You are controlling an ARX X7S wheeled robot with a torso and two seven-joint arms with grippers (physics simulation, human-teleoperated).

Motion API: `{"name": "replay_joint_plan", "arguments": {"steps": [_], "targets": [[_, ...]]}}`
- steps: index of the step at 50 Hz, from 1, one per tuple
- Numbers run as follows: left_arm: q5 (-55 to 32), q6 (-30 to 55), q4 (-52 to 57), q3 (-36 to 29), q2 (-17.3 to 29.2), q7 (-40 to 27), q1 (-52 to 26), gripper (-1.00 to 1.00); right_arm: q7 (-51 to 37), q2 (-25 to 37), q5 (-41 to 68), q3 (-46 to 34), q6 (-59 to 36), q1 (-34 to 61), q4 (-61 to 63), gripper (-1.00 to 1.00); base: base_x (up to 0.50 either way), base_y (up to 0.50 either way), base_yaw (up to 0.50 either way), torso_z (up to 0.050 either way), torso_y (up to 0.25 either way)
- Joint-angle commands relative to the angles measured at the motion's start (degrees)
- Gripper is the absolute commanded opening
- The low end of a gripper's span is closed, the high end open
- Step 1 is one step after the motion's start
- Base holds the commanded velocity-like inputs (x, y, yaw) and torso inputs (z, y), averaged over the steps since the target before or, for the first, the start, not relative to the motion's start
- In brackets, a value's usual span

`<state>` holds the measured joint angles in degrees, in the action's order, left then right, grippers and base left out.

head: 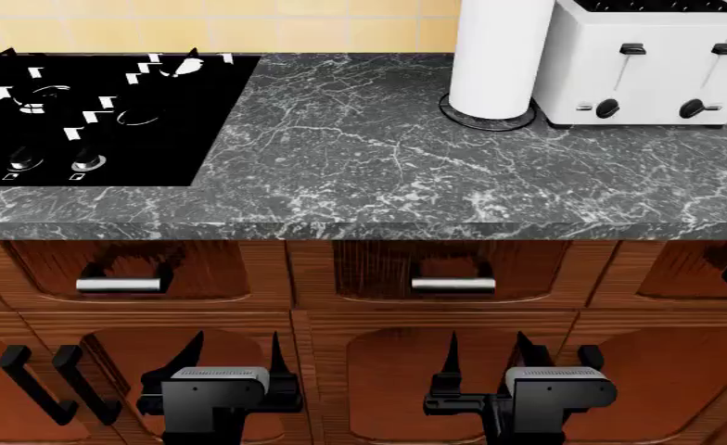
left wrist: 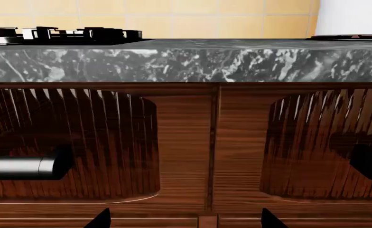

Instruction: Move the dessert items from the plate to the tray.

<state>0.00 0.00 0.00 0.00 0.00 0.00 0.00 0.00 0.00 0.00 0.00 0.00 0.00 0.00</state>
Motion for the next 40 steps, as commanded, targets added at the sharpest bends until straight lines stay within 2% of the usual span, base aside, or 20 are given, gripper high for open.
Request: {"name": "replay_joint_plan", "arguments": {"steps": [1, 10, 25, 40], "targets": [[-0.91, -0.08, 0.02, -1.05, 0.91, -1.03, 0.05, 1.00, -1.14, 0.89, 0.93, -1.10, 0.00, 0.01, 0.03, 1.00, 0.00, 0.00, 0.00, 0.000, 0.000], [-0.82, -1.17, 0.77, -3.84, 2.33, -3.63, 1.08, 1.00, -2.92, 2.51, 2.74, -2.57, -0.26, 0.97, -1.02, 1.00, 0.00, 0.00, 0.00, 0.000, 0.000], [-2.01, -2.13, 4.97, -5.11, 4.07, -5.97, 2.85, 1.00, -5.16, 3.83, 3.59, -4.22, -0.52, 2.11, -1.41, 1.00, 0.00, 0.00, 0.00, 0.050, 0.000], [-6.56, -0.96, 5.40, -9.41, 5.97, -0.96, 3.79, 1.00, -4.32, 4.64, 2.89, -9.20, 0.46, 0.97, -0.92, 1.00, 0.00, 0.00, 0.00, 0.050, 0.000]]}}
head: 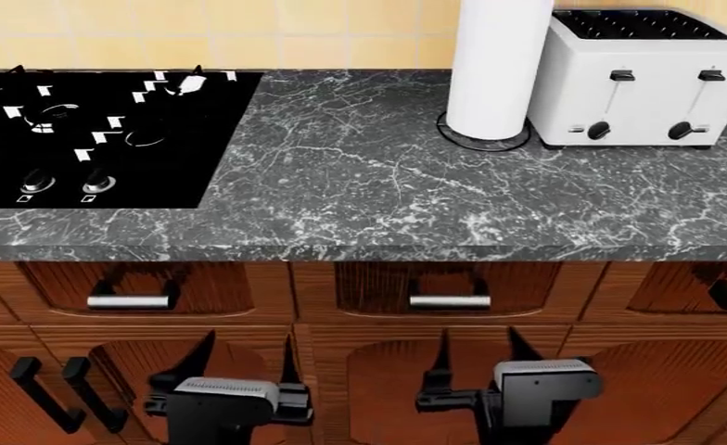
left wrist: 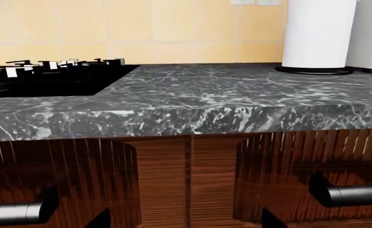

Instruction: Move the dessert items from the plate to the tray.

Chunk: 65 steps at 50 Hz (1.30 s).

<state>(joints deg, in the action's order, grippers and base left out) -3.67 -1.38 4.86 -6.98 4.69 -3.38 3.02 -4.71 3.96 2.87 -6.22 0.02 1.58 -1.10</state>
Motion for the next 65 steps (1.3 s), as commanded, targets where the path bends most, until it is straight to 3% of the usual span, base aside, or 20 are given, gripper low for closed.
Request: {"name": "replay_joint_plan", "arguments": {"steps": [1, 9, 11, 13, 14, 18, 19, 23, 36, 49, 65], "targets": [[-2.97, 0.36, 0.53, -2.55, 1.36, 2.43, 0.77, 1.00, 0.36, 0.74, -0.10, -3.27, 0.53, -0.68, 0.18, 1.00, 0.00, 0.00, 0.00, 0.050, 0.000], [-4.52, 1.28, 0.13, -4.94, 2.13, 4.72, 0.57, 1.00, 1.61, 1.38, -0.53, -6.32, 0.16, -1.22, 0.40, 1.00, 0.00, 0.00, 0.00, 0.050, 0.000], [-14.21, 18.47, 17.32, -0.67, 8.27, 4.79, -7.09, 1.00, 1.98, 1.47, -0.69, -7.25, 0.18, -1.17, -0.17, 1.00, 0.00, 0.00, 0.00, 0.050, 0.000], [-21.08, 35.66, 24.94, 3.13, 11.34, 3.63, -13.86, 1.00, 2.30, 1.59, -0.87, -8.15, 0.44, -1.42, -0.50, 1.00, 0.00, 0.00, 0.00, 0.036, 0.000], [-23.30, 43.78, 26.60, 4.30, 12.14, 3.32, -16.02, 1.00, 3.89, 5.97, 3.46, -5.26, -8.15, -1.65, 8.10, 1.00, 0.00, 0.00, 0.00, 0.000, 0.000], [-29.13, 52.93, 29.89, 7.05, 13.88, 2.75, -21.05, 1.00, 5.94, 14.28, 18.18, 6.27, -42.53, 8.00, 40.95, 1.00, 0.00, 0.00, 0.00, 0.000, 0.000], [-30.60, 54.82, 30.09, 7.51, 14.29, 3.06, -22.13, 1.00, 6.25, 15.10, 19.90, 7.44, -51.12, 9.77, 42.30, 1.00, 0.00, 0.00, 0.00, 0.000, 0.000], [-34.73, 59.92, 29.97, 8.34, 15.51, 4.31, -25.34, 1.00, 7.01, 16.76, 23.81, 9.76, -60.96, 14.11, 44.67, 1.00, 0.00, 0.00, 0.00, 0.000, 0.000], [-45.54, 71.67, 31.77, 13.52, 17.35, 4.33, -30.90, 1.00, 8.51, 18.90, 33.91, 17.38, -78.23, 23.29, 48.94, 1.00, 0.00, 0.00, 0.00, 0.000, 0.000], [-50.20, 74.78, 34.48, 18.05, 17.37, 1.72, -31.74, 1.00, 7.40, 19.47, 35.87, 20.16, -81.36, 24.82, 50.74, 1.00, 0.00, -0.48, 0.00, 0.000, 0.000], [-51.31, 74.78, 35.18, 18.46, 17.38, 0.42, -31.71, 1.00, 6.26, 19.34, 39.64, 24.62, -85.64, 27.02, 52.57, 1.00, 0.00, -0.50, 0.00, 0.000, 0.000]]}}
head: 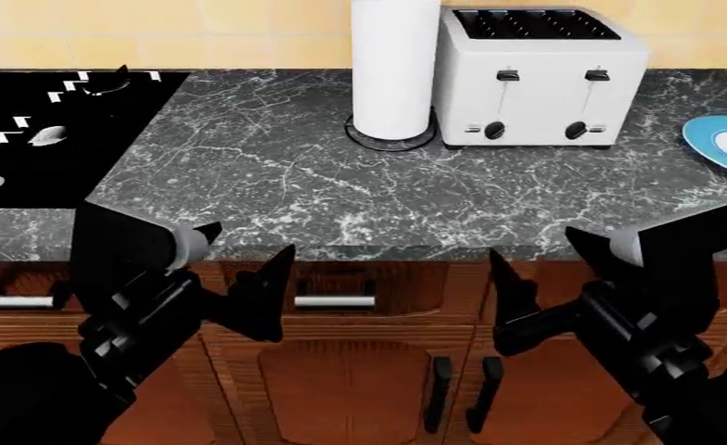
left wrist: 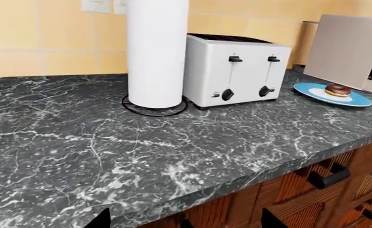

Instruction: Move the dessert items from the plate to the tray.

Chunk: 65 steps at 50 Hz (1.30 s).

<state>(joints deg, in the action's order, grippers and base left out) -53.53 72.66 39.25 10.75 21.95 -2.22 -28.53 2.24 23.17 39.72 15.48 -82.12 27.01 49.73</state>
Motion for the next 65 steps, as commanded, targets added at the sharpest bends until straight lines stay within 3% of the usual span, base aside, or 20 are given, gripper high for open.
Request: {"name": "replay_joint_plan", "arguments": {"steps": [1, 65], "targets": [[-1.56, 0.76, 0.72, 0.73, 0.07, -0.78, -0.20, 1.00, -0.83, 0.16, 2.92, 2.97, -3.58, 1.67, 1.75, 1.00, 0.00, -0.50, 0.00, 0.000, 0.000], [-3.96, 0.02, 1.50, 0.56, 1.85, -4.90, -1.36, 1.00, -9.19, 3.38, 12.36, 3.31, -6.16, 5.48, -0.16, 1.00, 0.00, -0.50, 0.00, 0.000, 0.000]]}}
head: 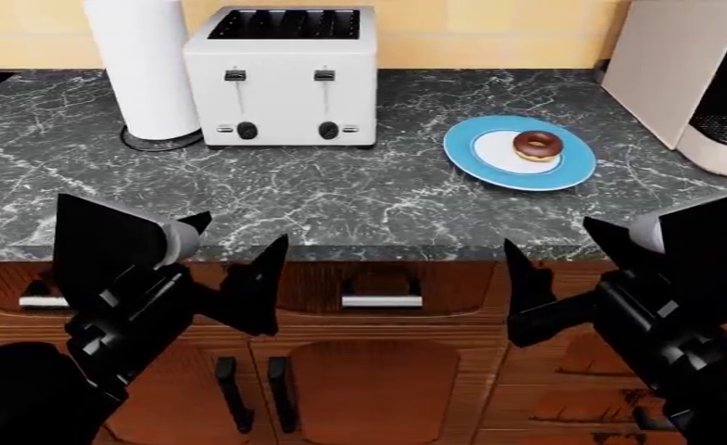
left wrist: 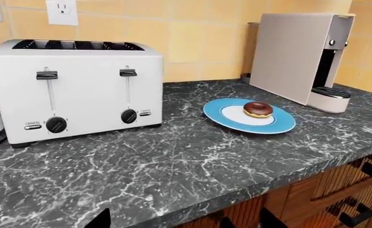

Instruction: Move the dessert items from the plate to the tray.

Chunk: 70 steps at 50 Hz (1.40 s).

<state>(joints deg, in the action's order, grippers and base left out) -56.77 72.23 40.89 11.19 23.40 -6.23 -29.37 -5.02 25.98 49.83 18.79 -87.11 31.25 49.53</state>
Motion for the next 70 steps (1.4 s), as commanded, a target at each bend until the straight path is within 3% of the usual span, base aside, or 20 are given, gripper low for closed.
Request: {"name": "replay_joint_plan", "arguments": {"steps": [1, 19, 37, 55, 70], "targets": [[-0.93, 0.67, -0.13, 0.16, 0.44, -1.09, -0.67, 1.00, -2.17, 0.65, 2.50, -0.06, -1.20, 1.29, 0.09, 1.00, 0.00, -0.50, 0.00, 0.000, 0.000], [-2.82, 1.39, 0.30, 1.26, 1.27, -2.74, -0.95, 1.00, -5.90, 1.74, 7.37, 0.14, -1.92, 2.21, -1.12, 1.00, 0.00, -0.35, 0.00, 0.000, 0.000], [-7.76, 5.76, -0.69, 2.84, 1.83, -7.31, -5.42, 1.00, -26.62, 7.31, 29.33, -1.79, -1.35, 7.02, -8.00, 1.00, 0.14, -0.08, 0.00, 0.000, 0.000], [-9.43, 5.05, 0.00, 2.74, 2.62, -8.37, -4.91, 1.00, -26.54, 9.76, 29.39, -4.66, 2.75, 5.82, -8.05, 1.00, 0.47, -0.29, 0.00, 0.000, 0.000], [-10.25, 4.13, 0.30, 2.87, 3.46, -8.99, -4.24, 1.00, -26.68, 10.64, 28.69, -6.48, 4.47, 5.16, -8.06, 1.00, 0.50, -0.02, 0.00, 0.000, 0.001]]}}
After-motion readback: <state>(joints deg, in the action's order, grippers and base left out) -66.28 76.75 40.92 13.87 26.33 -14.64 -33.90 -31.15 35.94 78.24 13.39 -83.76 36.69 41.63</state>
